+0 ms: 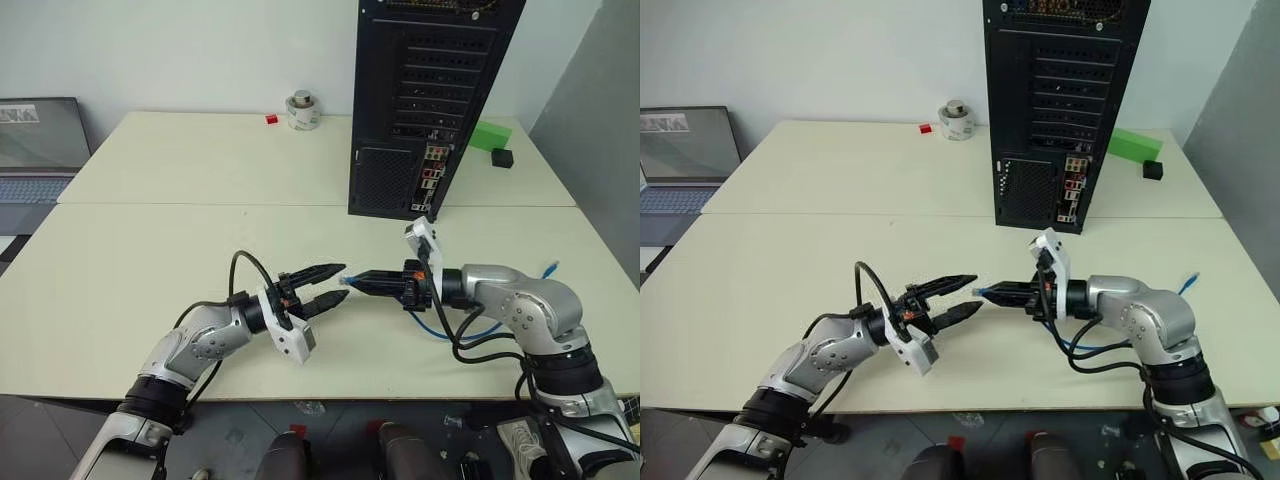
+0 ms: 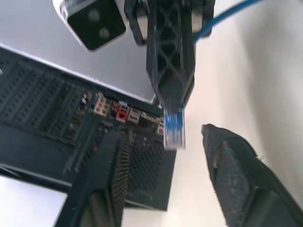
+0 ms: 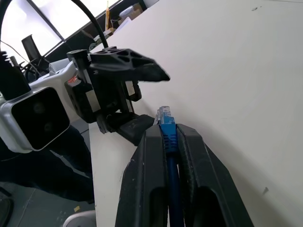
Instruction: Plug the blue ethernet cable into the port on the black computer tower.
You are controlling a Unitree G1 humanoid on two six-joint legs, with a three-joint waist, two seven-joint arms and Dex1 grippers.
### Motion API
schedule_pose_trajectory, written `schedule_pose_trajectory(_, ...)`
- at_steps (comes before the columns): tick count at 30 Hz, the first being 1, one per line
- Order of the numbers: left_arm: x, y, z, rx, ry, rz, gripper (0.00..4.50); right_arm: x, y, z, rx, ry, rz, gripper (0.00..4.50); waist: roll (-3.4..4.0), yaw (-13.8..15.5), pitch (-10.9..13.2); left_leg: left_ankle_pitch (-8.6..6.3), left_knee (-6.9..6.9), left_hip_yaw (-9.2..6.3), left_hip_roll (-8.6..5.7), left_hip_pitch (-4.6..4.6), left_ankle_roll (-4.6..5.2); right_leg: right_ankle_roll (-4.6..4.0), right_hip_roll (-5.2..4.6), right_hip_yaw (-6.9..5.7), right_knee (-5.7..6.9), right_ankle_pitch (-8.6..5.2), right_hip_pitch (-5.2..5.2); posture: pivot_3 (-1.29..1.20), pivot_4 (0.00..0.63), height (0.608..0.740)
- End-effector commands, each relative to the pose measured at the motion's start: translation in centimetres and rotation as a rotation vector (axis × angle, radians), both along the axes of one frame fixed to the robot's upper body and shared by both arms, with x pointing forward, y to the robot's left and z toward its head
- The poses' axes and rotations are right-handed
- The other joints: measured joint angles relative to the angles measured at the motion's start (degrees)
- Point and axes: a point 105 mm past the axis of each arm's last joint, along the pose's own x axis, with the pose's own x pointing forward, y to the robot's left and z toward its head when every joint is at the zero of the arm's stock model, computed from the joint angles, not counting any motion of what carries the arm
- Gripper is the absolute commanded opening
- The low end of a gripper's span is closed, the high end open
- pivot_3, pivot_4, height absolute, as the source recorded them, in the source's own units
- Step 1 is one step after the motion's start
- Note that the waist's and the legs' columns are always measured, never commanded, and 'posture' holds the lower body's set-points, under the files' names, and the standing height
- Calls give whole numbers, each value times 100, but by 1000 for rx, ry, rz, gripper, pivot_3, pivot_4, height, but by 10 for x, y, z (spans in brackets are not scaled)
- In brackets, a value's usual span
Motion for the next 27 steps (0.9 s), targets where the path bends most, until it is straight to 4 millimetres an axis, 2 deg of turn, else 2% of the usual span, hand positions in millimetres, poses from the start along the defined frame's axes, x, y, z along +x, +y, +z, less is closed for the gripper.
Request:
schedule_pose_trajectory(1,10,3,12,-113,90,54,3531,8,-10,18,40,-54,-57,21,0,0,0,0,0,0,-1,0,0,0,0,0,0,0,0,0,150,740)
schedule_pose_trajectory(5,29,9,16,-236,223,175,4397,27,-24,28,81,-107,-209,21,0,-1,0,0,0,-1,-1,-1,0,0,1,-1,1,0,0,0,150,740)
schedule_pose_trajectory(9,50,3,18,-568,589,285,4500,50,-47,47,119,-242,-445,21,0,-4,0,0,1,-2,-2,-4,0,0,3,-1,1,0,0,0,150,740)
schedule_pose_trajectory(12,52,-9,29,-667,709,277,4500,58,-55,57,88,-344,-581,21,0,-6,0,0,7,-9,-4,-16,0,2,3,-6,0,0,-3,0,150,740)
schedule_pose_trajectory(17,58,-20,37,-670,851,324,4500,70,-53,63,22,-448,-818,21,1,-25,-1,1,6,-11,1,-19,-1,1,8,-3,4,0,-9,0,150,740)
schedule_pose_trajectory(22,47,-40,50,-571,989,224,4500,80,-49,69,-5,-505,-1020,21,1,-23,-1,2,5,-10,1,-20,-4,1,29,1,4,0,-11,0,150,740)
schedule_pose_trajectory(27,56,-36,68,-499,931,244,4500,94,-49,69,-7,-519,-1194,21,2,-19,-1,3,5,-7,0,-21,-6,0,30,5,3,0,-16,0,150,740)
